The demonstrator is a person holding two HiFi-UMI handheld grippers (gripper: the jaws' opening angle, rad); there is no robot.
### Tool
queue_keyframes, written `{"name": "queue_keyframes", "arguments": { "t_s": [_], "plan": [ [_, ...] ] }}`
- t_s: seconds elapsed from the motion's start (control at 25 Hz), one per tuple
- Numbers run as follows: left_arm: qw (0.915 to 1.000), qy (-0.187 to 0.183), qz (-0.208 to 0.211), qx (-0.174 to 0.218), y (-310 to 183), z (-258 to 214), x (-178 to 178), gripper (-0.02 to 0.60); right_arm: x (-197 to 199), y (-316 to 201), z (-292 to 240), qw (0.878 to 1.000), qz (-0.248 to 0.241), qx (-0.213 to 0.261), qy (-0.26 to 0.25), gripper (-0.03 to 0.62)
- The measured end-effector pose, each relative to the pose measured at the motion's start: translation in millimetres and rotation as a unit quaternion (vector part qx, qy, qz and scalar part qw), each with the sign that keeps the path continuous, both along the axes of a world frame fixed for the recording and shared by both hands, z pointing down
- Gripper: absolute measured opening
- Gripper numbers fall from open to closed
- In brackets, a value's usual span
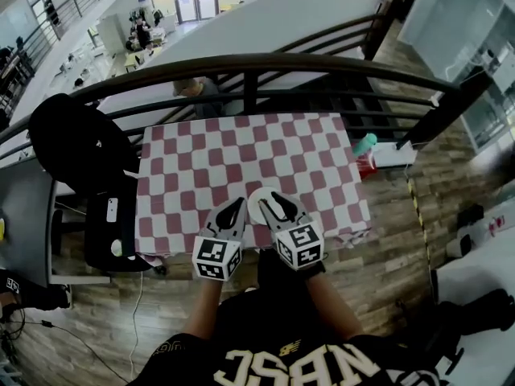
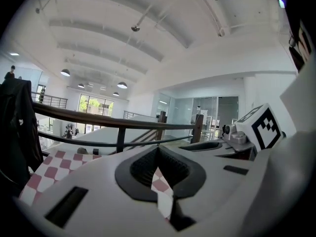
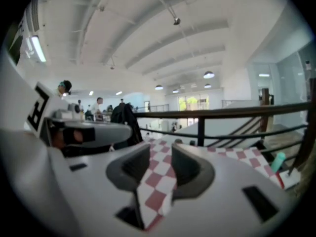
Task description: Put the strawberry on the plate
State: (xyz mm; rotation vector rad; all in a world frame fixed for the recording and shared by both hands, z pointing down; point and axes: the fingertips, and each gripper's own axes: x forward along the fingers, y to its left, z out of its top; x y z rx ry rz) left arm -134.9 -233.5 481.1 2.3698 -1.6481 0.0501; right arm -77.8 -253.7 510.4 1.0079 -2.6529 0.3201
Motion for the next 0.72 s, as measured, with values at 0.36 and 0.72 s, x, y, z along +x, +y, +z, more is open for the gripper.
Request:
{"name": "queue_keyframes", "arguments": {
  "t_s": [0.36, 0.72],
  "plan": [
    [0.9963, -0.005, 0.005, 0.085, -3.6, -76.4, 11.2, 0.009, 29.6, -8.7, -101.2, 0.989, 0.075, 0.100, -0.079, 0.029],
    [0.9904, 0.004, 0.001, 0.138, -11.1, -117.0, 17.4, 0.009, 47.5, -9.8, -128.2, 0.979, 0.111, 0.154, -0.074, 0.020]
  ]
}}
